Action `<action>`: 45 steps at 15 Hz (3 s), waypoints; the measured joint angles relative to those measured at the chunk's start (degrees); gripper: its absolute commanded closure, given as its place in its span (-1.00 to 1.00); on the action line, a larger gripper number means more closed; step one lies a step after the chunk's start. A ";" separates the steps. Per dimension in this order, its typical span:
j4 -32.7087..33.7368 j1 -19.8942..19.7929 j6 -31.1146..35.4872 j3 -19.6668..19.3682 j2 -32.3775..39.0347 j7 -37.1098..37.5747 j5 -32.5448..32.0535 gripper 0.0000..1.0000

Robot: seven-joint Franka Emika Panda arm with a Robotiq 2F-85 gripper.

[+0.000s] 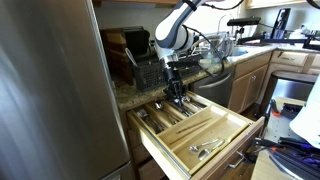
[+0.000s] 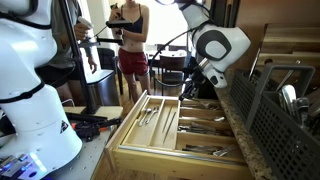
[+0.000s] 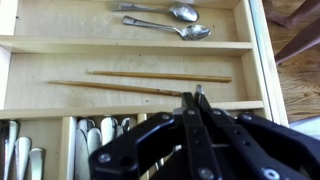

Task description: Take the spoon from the utensil holder and put it in the drawer with the other spoons

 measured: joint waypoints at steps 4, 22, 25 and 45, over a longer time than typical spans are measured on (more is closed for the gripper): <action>0.39 0.00 -0.03 -0.03 0.42 0.00 0.00 0.81; 0.99 0.00 -0.09 -0.04 0.98 -0.05 0.00 -0.13; 0.99 0.14 0.07 -0.01 1.31 -0.05 0.00 -0.49; 1.23 0.43 0.39 0.34 3.37 -0.05 0.00 -1.00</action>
